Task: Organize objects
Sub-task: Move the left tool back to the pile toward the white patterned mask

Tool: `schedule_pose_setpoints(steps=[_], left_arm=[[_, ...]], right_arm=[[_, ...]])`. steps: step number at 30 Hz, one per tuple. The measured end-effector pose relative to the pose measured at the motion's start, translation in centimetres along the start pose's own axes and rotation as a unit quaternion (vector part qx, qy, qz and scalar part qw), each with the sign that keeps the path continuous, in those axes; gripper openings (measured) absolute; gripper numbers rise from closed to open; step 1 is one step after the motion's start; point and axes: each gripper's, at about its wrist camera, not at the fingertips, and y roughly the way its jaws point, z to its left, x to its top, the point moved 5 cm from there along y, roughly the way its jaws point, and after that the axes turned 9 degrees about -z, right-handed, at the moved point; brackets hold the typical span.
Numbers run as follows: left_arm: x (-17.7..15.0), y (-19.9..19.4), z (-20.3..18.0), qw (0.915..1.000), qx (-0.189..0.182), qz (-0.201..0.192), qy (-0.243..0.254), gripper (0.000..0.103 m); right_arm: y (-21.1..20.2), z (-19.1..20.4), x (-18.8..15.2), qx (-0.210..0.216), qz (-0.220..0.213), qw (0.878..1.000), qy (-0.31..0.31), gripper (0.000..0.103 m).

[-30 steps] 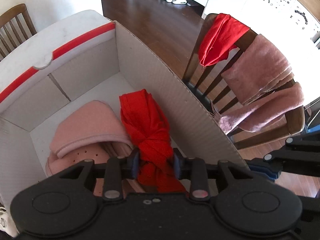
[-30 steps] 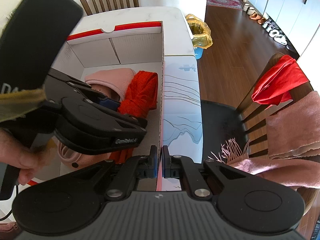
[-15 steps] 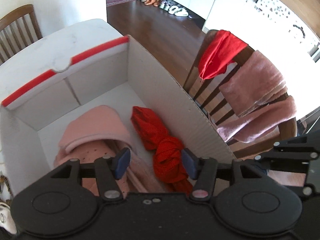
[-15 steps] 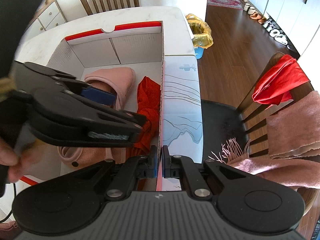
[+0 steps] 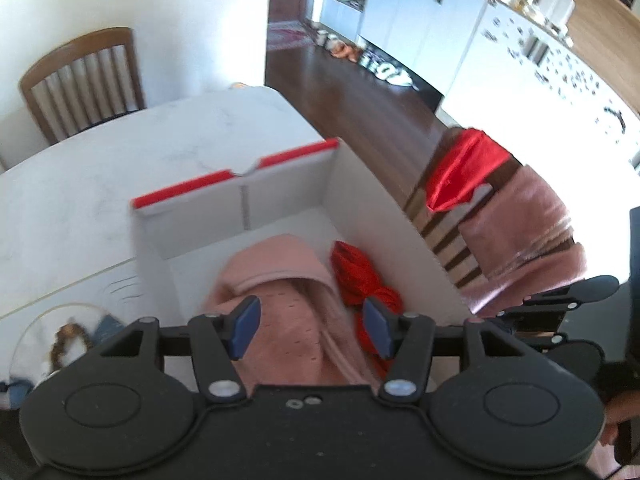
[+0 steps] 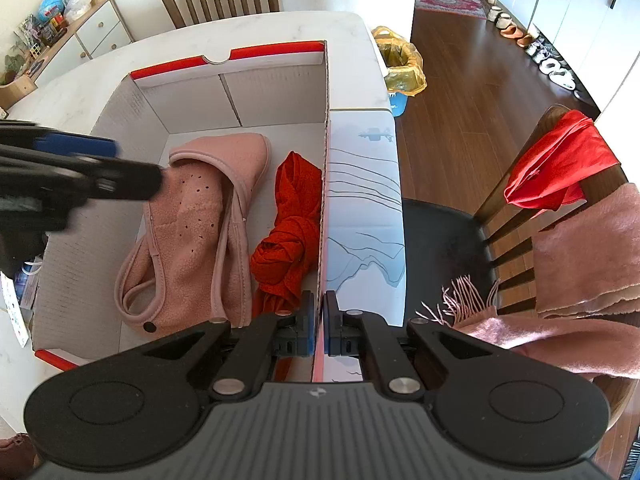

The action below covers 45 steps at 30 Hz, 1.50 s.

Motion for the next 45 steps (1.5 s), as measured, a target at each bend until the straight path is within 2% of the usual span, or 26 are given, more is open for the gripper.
schedule_pose_setpoints(steps=[6, 13, 19, 26, 30, 38, 45], left_arm=[[-0.9, -3.3, 3.7, 0.9991, 0.028, -0.02, -0.027, 0.064], [-3.0, -6.5, 8.7, 0.9943, 0.076, -0.045, -0.061, 0.085], [-5.2, -8.1, 13.2, 0.9892, 0.107, -0.039, -0.092, 0.089], [-9.7, -10.0, 18.0, 0.9808, 0.15, -0.012, -0.124, 0.092], [-13.1, -10.0, 19.5, 0.9753, 0.16, 0.014, -0.151, 0.095], [-19.9, -8.3, 20.3, 0.9618, 0.174, 0.07, -0.2, 0.095], [-22.5, -6.8, 20.9, 0.9548, 0.185, 0.079, -0.219, 0.094]], right_arm=[[-0.1, 0.0, 0.0, 0.0, 0.001, 1.0, -0.001, 0.003], [0.0, 0.0, 0.0, 0.0, 0.002, 1.0, 0.0, 0.003], [-0.1, -0.1, -0.1, -0.001, 0.004, 1.0, 0.0, 0.003], [-0.1, -0.1, -0.1, -0.001, 0.004, 1.0, 0.0, 0.003], [-0.1, -0.1, 0.0, -0.002, 0.004, 1.0, -0.002, 0.003], [-0.3, 0.0, -0.2, -0.002, 0.007, 1.0, -0.002, 0.003], [-0.4, 0.1, -0.1, -0.003, 0.007, 1.0, -0.004, 0.003]])
